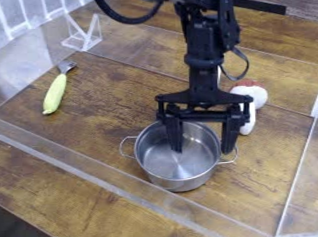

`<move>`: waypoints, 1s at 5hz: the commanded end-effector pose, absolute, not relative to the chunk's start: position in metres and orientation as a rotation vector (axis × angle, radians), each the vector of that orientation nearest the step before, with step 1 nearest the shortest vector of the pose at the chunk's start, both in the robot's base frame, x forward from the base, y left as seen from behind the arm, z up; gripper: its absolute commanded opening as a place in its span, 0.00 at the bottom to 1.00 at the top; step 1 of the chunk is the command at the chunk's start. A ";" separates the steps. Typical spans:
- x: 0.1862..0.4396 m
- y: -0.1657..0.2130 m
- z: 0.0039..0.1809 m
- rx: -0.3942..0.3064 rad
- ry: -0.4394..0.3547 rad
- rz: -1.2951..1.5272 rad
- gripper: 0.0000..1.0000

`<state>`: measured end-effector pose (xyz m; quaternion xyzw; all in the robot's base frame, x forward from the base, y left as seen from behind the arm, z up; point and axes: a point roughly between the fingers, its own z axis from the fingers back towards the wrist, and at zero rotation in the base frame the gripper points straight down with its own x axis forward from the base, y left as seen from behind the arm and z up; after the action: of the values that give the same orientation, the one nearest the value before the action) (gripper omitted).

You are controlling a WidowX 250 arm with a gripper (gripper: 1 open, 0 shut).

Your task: Put the mushroom in the silver pot

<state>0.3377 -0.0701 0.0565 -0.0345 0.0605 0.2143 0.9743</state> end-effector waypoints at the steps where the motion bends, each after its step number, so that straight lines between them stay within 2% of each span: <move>1: 0.341 -0.059 0.085 -0.100 0.038 0.462 1.00; 4: 0.343 -0.054 0.082 -0.102 0.022 0.492 1.00; 5: 0.353 -0.060 0.088 -0.090 0.002 0.468 1.00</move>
<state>0.3448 -0.0579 0.0641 -0.0323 0.0361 0.2367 0.9704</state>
